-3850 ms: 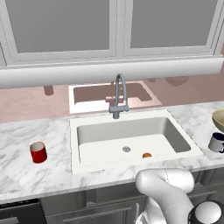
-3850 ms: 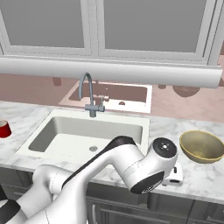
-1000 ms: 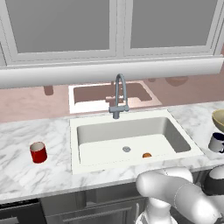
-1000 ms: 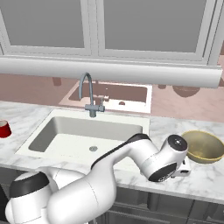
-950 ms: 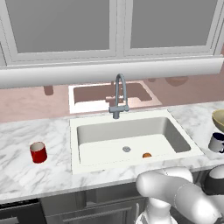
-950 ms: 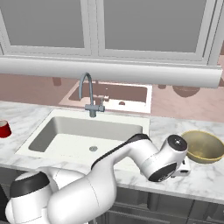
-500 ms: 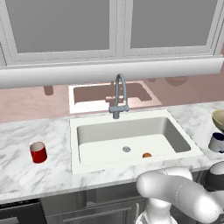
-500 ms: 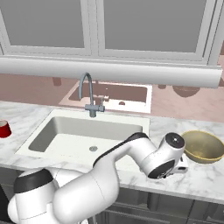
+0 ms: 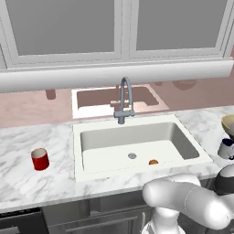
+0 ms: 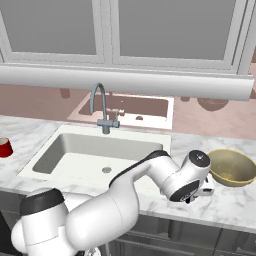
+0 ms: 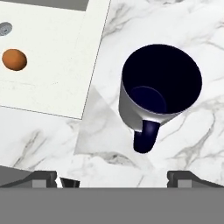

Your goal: Clear the mugs and bowl far away from the sink.

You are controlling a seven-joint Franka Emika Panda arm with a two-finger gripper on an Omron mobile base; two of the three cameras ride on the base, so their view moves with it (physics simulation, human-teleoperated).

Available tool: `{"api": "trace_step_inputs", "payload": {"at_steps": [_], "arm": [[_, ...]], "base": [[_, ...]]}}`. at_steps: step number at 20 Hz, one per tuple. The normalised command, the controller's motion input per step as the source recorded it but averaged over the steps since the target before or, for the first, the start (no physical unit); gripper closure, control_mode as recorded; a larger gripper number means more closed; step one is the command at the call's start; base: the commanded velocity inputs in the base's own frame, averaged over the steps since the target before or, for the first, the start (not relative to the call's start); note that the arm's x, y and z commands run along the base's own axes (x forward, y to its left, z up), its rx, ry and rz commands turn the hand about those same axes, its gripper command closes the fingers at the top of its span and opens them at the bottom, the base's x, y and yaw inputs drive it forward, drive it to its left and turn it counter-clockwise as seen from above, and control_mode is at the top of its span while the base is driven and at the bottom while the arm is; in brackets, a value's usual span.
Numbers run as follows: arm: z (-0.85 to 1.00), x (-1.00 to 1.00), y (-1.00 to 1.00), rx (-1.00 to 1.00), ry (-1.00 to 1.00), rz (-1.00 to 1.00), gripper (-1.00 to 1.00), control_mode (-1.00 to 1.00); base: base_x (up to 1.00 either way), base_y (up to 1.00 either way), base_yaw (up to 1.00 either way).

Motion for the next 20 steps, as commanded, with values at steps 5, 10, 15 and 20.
{"api": "trace_step_inputs", "payload": {"at_steps": [5,10,15,20], "arm": [[-0.05,0.01,-0.01,0.0,0.0,0.0,-1.0,-1.0],[-0.03,0.0,-0.04,0.0,0.0,0.0,-1.0,-1.0],[-0.02,0.0,-0.06,0.0,0.0,0.0,-1.0,-1.0],[-0.03,0.04,-0.05,0.0,0.0,0.0,-1.0,-1.0]], "base": [[0.0,0.0,0.0],[0.0,0.0,0.0],[0.0,0.0,0.0],[0.0,0.0,0.0]]}}
